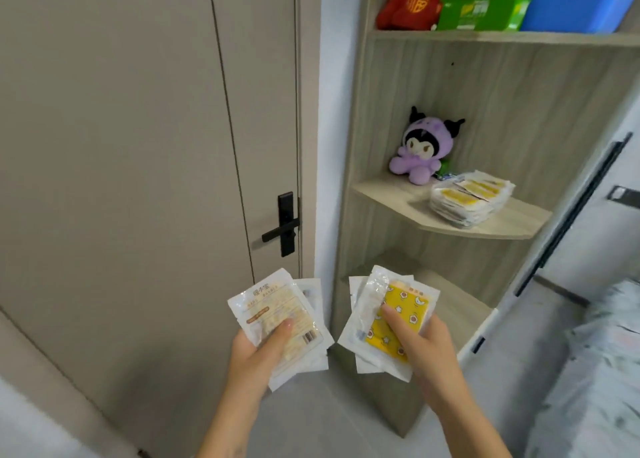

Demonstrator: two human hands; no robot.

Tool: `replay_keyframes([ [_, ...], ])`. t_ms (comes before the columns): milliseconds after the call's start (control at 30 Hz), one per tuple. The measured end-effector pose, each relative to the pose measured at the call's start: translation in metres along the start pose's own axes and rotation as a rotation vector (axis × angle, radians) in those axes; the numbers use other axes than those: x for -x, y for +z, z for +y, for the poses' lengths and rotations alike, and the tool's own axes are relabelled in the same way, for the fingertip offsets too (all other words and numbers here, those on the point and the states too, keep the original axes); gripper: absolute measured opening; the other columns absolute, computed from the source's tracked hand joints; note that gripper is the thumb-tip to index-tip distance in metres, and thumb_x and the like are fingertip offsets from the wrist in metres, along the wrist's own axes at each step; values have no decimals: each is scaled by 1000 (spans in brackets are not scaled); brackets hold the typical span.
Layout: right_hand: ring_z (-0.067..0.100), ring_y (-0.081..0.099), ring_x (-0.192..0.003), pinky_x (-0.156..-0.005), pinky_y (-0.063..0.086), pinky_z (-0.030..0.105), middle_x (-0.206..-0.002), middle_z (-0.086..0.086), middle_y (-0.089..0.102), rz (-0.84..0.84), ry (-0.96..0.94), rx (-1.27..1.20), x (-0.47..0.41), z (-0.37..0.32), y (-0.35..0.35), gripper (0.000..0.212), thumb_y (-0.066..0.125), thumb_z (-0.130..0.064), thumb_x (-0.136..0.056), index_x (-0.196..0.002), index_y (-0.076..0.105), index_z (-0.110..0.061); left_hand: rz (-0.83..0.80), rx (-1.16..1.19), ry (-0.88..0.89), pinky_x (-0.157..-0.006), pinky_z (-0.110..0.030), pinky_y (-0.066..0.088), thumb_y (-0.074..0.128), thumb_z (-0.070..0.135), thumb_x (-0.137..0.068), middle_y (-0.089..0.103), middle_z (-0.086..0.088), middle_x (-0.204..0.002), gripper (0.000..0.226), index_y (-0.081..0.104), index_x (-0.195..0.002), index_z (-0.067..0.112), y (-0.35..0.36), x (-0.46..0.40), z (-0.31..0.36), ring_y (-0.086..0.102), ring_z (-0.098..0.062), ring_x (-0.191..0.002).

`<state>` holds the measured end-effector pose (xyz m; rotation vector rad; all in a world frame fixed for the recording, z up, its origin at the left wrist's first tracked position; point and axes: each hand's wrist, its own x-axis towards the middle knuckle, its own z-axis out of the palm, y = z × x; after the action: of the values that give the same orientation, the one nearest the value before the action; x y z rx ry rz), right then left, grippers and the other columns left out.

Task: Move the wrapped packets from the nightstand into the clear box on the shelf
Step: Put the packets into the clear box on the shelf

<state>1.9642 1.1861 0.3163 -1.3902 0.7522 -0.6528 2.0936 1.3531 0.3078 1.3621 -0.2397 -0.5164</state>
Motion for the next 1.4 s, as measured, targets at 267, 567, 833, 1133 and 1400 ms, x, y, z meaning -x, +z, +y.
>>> replay_keyframes([
  [267, 1, 71, -68, -54, 50, 12, -73, -12, 75, 226, -27, 4, -104, -29, -9, 5, 66, -23, -89, -84, 69, -23, -248, -71, -41, -60, -18, 56, 66, 11, -86, 76, 7, -92, 19, 67, -102, 21, 80, -146, 23, 73, -11, -85],
  [567, 3, 72, -77, -67, 54, 21, -78, -18, 74, 373, -63, -31, -233, -36, -96, 4, 65, -26, -88, -89, 66, -30, -385, -123, -61, -66, -22, 57, 69, 14, -85, 75, 2, -100, 25, 65, -110, 20, 220, -245, 1, 72, -12, -90],
  [833, 12, 71, -91, -80, 56, 29, -99, -3, 75, 401, -112, 41, -353, -69, -207, 14, 55, -27, -96, -104, 67, -24, -286, -7, -141, -75, -32, 54, 59, 19, -93, 73, 2, -101, 14, 64, -105, 23, 347, -304, -13, 70, -14, -94],
  [1133, 23, 67, -86, -83, 54, 44, -96, 10, 71, -114, 7, 922, -494, -139, -269, 31, 70, -31, -86, -100, 63, -4, -265, -107, -93, -91, -37, 52, 61, -3, -88, 60, -5, -123, 66, 26, -141, 15, 419, -316, -27, 63, -15, -102],
  [1400, 21, 33, -139, -110, 29, 31, -154, 1, 32, -317, 229, 1288, -532, -119, -247, 74, 57, -45, -92, -150, 23, -15, -573, -569, 20, -74, -4, 40, 63, 0, -85, 39, 5, -133, 63, 35, -133, 29, 441, -330, -23, 47, -8, -118],
])
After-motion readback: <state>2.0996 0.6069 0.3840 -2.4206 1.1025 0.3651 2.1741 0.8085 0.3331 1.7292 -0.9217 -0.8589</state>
